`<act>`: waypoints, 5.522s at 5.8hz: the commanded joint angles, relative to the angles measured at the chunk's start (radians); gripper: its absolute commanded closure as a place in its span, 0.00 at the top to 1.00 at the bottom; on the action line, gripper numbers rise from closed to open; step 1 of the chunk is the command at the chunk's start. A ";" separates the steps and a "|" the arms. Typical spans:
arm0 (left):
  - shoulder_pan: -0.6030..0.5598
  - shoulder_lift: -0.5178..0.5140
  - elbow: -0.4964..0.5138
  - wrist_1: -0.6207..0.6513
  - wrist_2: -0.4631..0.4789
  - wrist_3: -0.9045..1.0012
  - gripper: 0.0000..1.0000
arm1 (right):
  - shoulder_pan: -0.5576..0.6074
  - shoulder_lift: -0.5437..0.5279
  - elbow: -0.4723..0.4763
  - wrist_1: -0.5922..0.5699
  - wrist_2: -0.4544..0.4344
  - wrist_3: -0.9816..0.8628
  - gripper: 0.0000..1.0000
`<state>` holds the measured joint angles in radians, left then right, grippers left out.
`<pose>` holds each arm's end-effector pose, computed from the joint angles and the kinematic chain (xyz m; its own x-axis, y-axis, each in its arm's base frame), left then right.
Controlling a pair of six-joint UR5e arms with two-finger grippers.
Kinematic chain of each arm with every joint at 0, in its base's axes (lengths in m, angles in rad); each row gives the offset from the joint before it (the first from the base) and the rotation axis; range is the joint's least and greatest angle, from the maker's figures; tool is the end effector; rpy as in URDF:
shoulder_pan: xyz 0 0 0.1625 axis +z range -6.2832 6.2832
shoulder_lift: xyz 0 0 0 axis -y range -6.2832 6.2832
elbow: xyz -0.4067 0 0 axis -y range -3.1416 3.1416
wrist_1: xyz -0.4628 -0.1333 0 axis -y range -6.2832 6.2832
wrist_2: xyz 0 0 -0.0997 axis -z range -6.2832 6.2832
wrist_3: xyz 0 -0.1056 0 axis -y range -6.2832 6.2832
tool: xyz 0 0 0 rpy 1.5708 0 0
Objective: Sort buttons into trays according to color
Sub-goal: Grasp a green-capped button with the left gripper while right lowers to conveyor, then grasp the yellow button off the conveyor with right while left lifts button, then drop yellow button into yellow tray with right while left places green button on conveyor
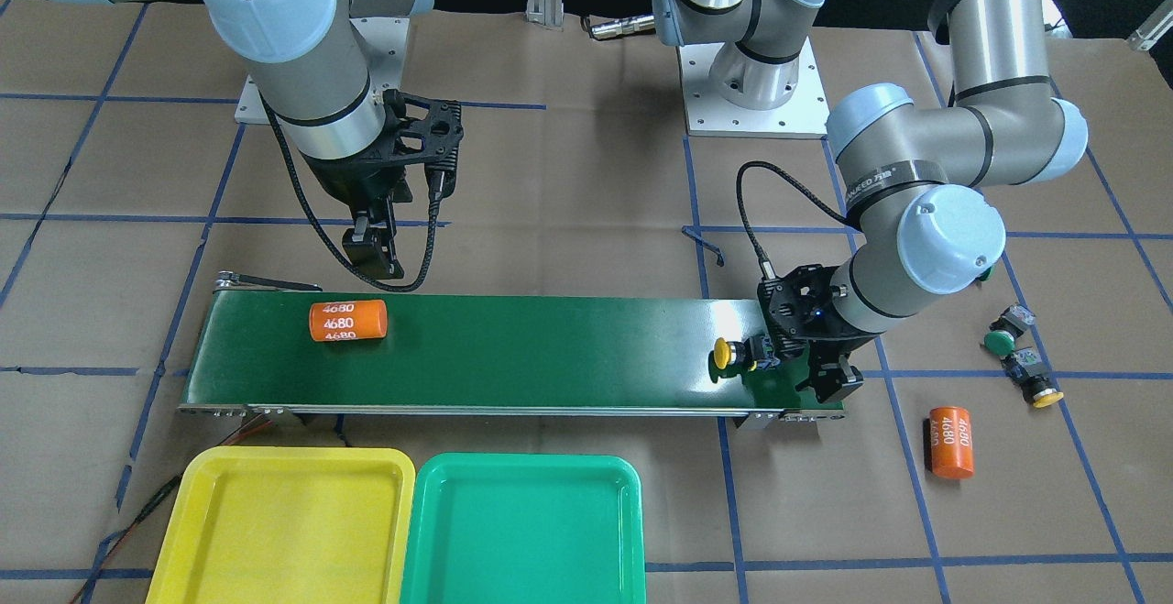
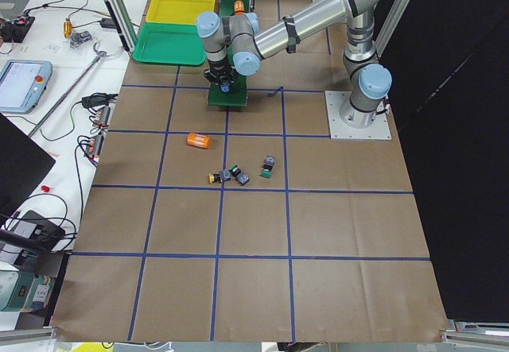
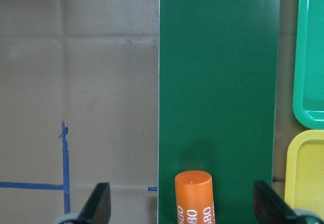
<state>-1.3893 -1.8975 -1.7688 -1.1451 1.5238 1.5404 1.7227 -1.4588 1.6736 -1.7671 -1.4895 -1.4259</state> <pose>-0.0241 -0.6346 0.2010 -0.2094 0.9727 0.1002 0.9757 0.2145 -0.0437 0.2303 -0.5670 0.3609 0.0074 -0.9995 -0.0300 -0.9970 -0.0051 -0.0777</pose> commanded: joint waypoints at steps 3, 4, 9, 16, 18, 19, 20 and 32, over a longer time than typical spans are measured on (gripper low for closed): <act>0.301 0.029 -0.038 -0.048 0.042 0.421 0.98 | 0.002 0.000 0.000 0.000 -0.002 0.002 1.00; 0.381 0.043 -0.108 -0.038 0.058 0.593 0.98 | 0.003 0.002 0.000 -0.026 -0.003 0.007 1.00; 0.624 0.089 -0.285 0.076 0.144 0.914 0.98 | 0.061 0.116 -0.005 -0.162 -0.003 0.101 1.00; 0.628 0.034 -0.305 0.199 0.136 0.981 0.17 | 0.219 0.327 0.003 -0.397 -0.046 0.259 1.00; 0.618 0.057 -0.288 0.191 0.131 0.902 0.03 | 0.196 0.322 0.003 -0.396 -0.151 0.242 0.69; 0.598 0.086 -0.270 0.148 0.106 0.841 0.03 | 0.186 0.321 0.003 -0.394 -0.178 0.217 0.66; 0.532 0.110 -0.224 0.061 0.075 0.801 0.03 | 0.155 0.321 0.003 -0.397 -0.178 0.188 0.65; 0.030 0.026 -0.003 -0.027 -0.045 0.158 0.83 | -0.193 0.520 -0.150 -0.600 -0.057 -0.372 0.99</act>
<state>-1.3953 -1.8804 -1.7661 -1.1703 1.4806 1.7000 1.5326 -0.9599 1.5262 -2.3553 -1.5727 -1.8035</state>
